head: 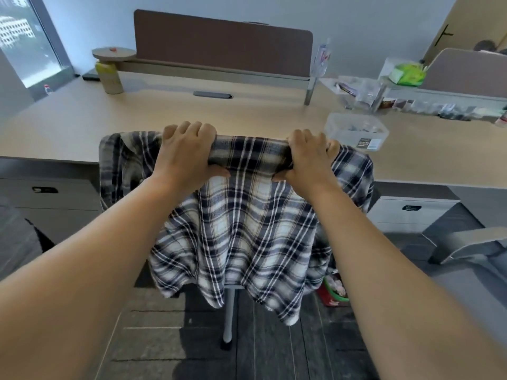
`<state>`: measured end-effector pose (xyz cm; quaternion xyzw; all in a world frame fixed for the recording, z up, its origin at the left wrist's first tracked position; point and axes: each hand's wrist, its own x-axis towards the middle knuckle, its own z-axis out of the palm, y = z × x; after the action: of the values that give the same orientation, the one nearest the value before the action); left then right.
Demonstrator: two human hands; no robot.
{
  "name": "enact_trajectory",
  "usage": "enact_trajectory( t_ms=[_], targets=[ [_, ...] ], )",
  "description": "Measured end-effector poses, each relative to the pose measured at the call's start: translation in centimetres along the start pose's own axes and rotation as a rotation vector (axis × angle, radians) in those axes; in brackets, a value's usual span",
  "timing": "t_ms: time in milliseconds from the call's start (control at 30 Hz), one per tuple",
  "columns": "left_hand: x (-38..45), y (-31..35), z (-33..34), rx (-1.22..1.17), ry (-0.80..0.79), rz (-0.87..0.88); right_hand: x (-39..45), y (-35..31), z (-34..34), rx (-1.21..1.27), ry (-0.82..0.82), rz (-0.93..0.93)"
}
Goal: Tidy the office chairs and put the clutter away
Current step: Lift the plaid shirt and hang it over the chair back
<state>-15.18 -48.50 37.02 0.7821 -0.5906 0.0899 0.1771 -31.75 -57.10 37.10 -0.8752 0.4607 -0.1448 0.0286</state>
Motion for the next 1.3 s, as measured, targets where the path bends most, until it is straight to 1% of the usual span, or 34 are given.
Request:
enact_trajectory(
  t_ms=[100, 333, 567, 700, 833, 933, 1033, 1133, 1200, 1300],
  targets=[
    [1.7, -0.2, 0.6, -0.017, -0.016, -0.027, 1.9, 0.7, 0.4, 0.030, 0.007, -0.040],
    [5.4, -1.3, 1.8, -0.003, -0.019, -0.030, 5.7, 1.4, 1.4, 0.059, 0.034, -0.092],
    [8.1, -2.9, 2.5, 0.031, -0.006, 0.015, 8.5, 1.1, 2.3, 0.058, 0.049, -0.083],
    [8.2, -3.1, 2.5, 0.047, -0.004, 0.038, 8.9, 1.3, 2.5, 0.045, 0.066, -0.068],
    [7.7, -2.4, 2.1, 0.086, -0.032, 0.020, 8.2, 1.2, 2.5, -0.036, 0.076, -0.048],
    [7.2, -1.0, 1.6, 0.137, -0.081, 0.002, 7.4, 1.3, 2.0, -0.047, 0.027, -0.022],
    [6.6, 0.9, 1.0, 0.086, -0.080, 0.079, 5.5, 2.0, 1.2, 0.006, 0.008, 0.021],
    [5.8, 3.7, 0.8, -0.014, -0.048, 0.219, 2.8, 4.0, 0.0, 0.099, 0.076, 0.116],
    [5.4, 6.1, 1.3, -0.062, -0.063, 0.309, 0.7, 6.2, -1.0, 0.069, 0.100, 0.196],
    [4.8, 10.5, 2.6, -0.138, -0.106, 0.427, -3.4, 10.2, -2.6, 0.048, 0.085, 0.356]
  ],
)
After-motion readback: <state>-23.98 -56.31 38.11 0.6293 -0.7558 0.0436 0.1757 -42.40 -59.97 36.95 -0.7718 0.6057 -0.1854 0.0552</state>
